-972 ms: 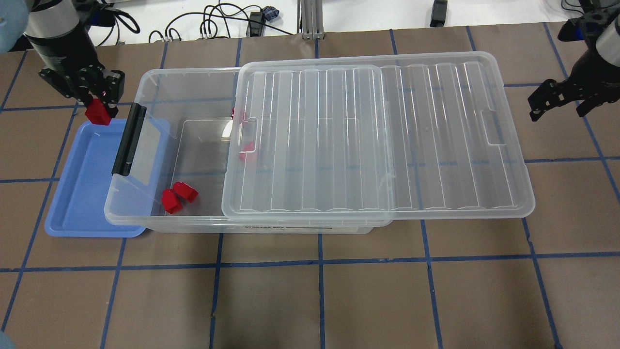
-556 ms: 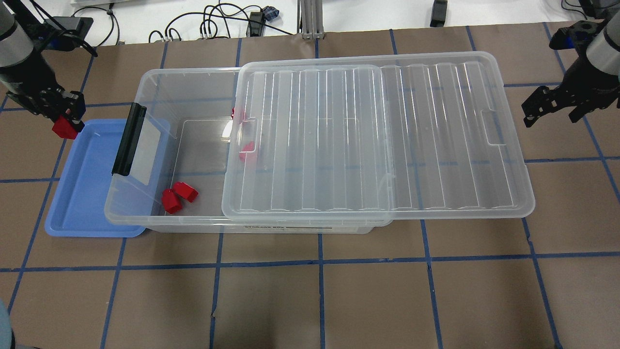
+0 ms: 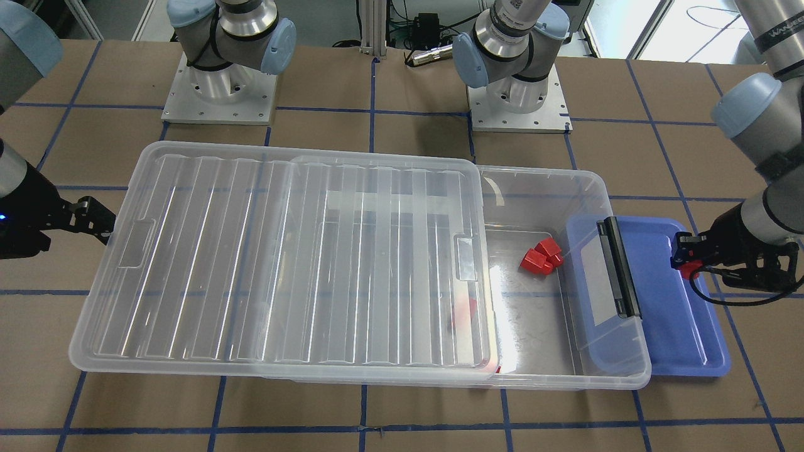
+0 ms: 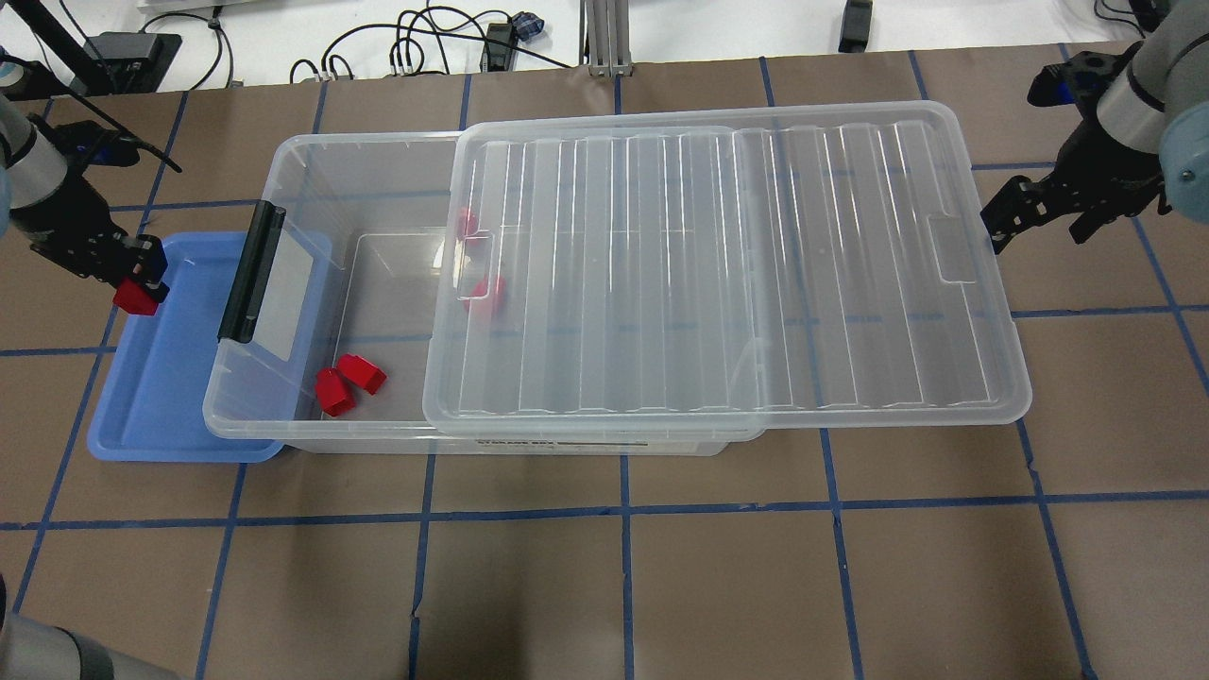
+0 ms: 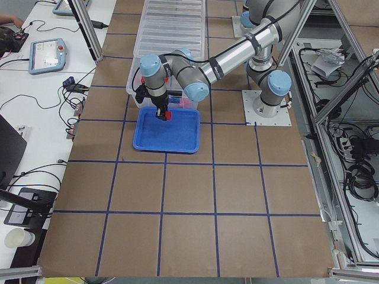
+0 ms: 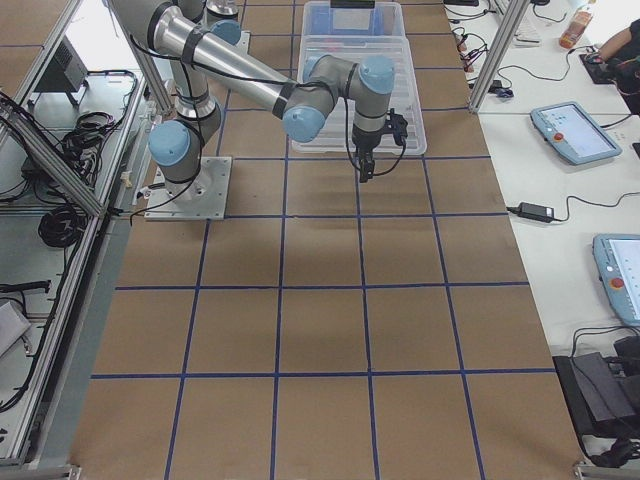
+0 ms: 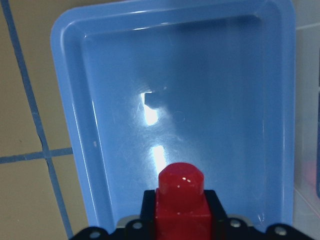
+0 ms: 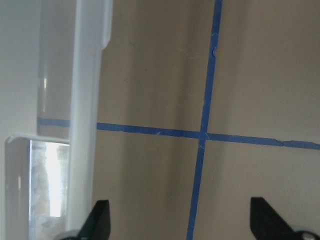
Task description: Place red block in blue tray from box
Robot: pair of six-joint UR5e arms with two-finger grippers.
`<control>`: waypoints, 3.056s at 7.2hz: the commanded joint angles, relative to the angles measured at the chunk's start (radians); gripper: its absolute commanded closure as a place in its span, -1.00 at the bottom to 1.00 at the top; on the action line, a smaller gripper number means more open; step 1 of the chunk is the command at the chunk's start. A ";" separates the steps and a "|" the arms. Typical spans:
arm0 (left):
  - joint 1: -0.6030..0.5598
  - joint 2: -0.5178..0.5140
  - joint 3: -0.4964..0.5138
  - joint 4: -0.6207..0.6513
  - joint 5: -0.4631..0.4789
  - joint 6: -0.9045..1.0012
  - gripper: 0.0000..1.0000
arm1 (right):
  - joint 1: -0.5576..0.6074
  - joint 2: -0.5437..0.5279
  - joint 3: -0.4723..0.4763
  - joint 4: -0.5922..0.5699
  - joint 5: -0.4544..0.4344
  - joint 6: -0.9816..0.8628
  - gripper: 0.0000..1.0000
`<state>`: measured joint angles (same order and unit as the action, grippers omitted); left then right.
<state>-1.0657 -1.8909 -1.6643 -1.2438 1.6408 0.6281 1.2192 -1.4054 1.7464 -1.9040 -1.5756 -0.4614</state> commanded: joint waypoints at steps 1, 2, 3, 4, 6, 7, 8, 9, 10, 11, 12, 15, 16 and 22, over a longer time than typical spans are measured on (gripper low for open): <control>0.016 -0.065 -0.041 0.090 -0.029 -0.007 1.00 | 0.051 0.006 -0.007 -0.006 0.003 0.036 -1.00; 0.016 -0.106 -0.040 0.159 -0.039 -0.007 1.00 | 0.100 0.006 -0.007 -0.007 0.005 0.087 -1.00; 0.016 -0.140 -0.041 0.208 -0.039 -0.001 0.70 | 0.152 0.006 -0.011 -0.012 0.000 0.133 -1.00; 0.018 -0.142 -0.029 0.210 -0.042 0.007 0.34 | 0.204 0.006 -0.012 -0.012 -0.001 0.217 -1.00; 0.016 -0.117 -0.023 0.201 -0.036 -0.001 -0.88 | 0.304 0.006 -0.015 -0.041 -0.003 0.323 -1.00; 0.003 -0.082 -0.003 0.169 -0.032 -0.002 -0.99 | 0.337 0.006 -0.015 -0.043 -0.003 0.337 -1.00; -0.002 -0.039 0.044 0.052 -0.032 -0.004 -0.99 | 0.350 0.006 -0.016 -0.043 0.003 0.346 -1.00; -0.014 0.005 0.119 -0.074 -0.032 -0.005 -1.00 | 0.356 0.008 -0.025 -0.043 0.005 0.348 -1.00; -0.064 0.044 0.200 -0.218 -0.027 -0.019 -1.00 | 0.356 0.016 -0.048 -0.041 -0.009 0.343 -1.00; -0.130 0.068 0.237 -0.302 -0.026 -0.119 -1.00 | 0.355 0.014 -0.094 -0.021 -0.017 0.342 -1.00; -0.220 0.103 0.242 -0.313 -0.022 -0.186 -1.00 | 0.356 -0.010 -0.144 0.085 -0.003 0.348 -1.00; -0.473 0.171 0.221 -0.350 -0.042 -0.506 -1.00 | 0.402 -0.093 -0.329 0.350 -0.014 0.489 -1.00; -0.559 0.186 0.206 -0.350 -0.044 -0.638 -1.00 | 0.404 -0.095 -0.320 0.353 -0.014 0.497 -1.00; -0.562 0.259 0.190 -0.407 -0.041 -0.627 -1.00 | 0.404 -0.093 -0.314 0.347 -0.014 0.487 -1.00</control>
<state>-1.6282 -1.6397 -1.4735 -1.6529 1.5977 -0.0125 1.6229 -1.5000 1.4325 -1.5563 -1.5887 0.0297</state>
